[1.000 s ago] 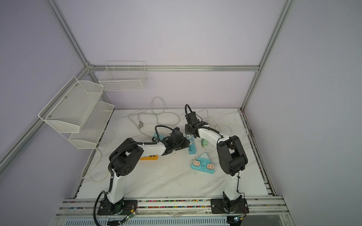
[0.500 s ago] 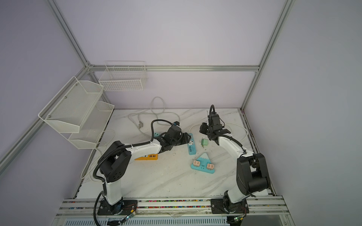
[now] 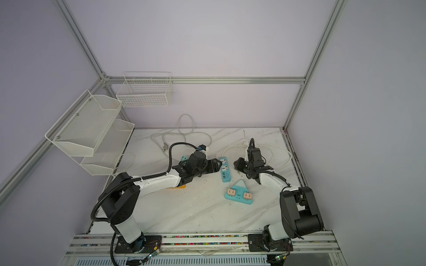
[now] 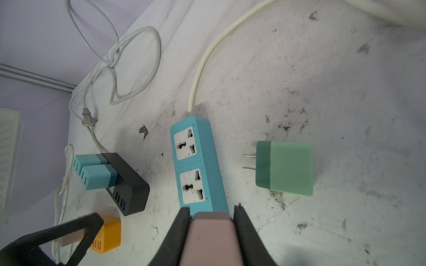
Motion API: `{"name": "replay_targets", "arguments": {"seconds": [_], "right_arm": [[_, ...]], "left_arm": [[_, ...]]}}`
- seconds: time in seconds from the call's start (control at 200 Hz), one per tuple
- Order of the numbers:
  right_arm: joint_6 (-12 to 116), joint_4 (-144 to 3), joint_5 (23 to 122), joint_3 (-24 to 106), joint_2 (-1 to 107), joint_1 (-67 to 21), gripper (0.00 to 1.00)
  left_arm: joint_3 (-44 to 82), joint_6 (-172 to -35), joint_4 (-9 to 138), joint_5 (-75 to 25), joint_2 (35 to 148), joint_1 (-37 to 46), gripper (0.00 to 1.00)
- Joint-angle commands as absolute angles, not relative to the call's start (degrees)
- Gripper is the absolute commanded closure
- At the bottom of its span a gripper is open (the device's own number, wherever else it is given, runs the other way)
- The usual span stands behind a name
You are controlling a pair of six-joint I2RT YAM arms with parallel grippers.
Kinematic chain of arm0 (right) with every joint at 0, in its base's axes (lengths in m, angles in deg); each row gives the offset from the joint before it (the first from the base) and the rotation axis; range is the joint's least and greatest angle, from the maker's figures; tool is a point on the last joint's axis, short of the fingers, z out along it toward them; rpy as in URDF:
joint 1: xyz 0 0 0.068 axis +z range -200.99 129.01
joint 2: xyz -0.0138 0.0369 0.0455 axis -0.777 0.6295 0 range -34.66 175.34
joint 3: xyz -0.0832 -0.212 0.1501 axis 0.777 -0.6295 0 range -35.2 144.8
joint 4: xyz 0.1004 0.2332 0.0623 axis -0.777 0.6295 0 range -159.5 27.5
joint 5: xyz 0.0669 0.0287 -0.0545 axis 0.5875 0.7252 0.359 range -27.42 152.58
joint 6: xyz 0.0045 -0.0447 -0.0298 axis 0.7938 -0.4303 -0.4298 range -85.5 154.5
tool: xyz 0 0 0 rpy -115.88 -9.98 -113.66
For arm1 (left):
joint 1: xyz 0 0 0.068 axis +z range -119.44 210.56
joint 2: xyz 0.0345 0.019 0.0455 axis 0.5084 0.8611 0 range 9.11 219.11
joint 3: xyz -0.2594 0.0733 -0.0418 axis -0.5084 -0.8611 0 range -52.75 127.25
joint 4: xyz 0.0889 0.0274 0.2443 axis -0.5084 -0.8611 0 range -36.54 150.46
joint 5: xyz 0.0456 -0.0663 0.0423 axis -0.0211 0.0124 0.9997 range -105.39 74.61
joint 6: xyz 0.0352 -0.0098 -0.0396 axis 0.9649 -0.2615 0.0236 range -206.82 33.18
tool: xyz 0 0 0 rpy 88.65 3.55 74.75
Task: Pull the plug off the socket
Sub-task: 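Lower the pink adapter beside the green adapter and open the right gripper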
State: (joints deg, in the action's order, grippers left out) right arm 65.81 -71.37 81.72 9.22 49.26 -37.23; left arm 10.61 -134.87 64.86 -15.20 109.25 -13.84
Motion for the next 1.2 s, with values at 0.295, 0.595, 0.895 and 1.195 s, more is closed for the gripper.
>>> {"name": "replay_targets", "arguments": {"seconds": [0.295, 0.595, 0.895, 1.195], "right_arm": [[65.3, -77.7, 83.2, 8.9, 57.0, -37.5, 0.84], [64.3, -78.7, 83.4, 10.9, 61.0, -37.5, 0.84], [63.9, -78.2, 82.1, 12.0, 63.2, -37.5, 0.77], [62.9, -76.3, 81.0, 13.0, 63.1, -37.5, 0.65]], "left_arm": [[6.0, -133.6, 68.1, -14.0, 104.2, -14.4, 0.1], [5.3, -134.2, 67.1, -12.8, 104.0, -14.4, 0.01], [6.0, -133.2, 64.4, -11.6, 103.1, -14.0, 0.0], [6.0, -132.8, 63.6, -11.3, 102.1, -13.9, 0.0]]}}
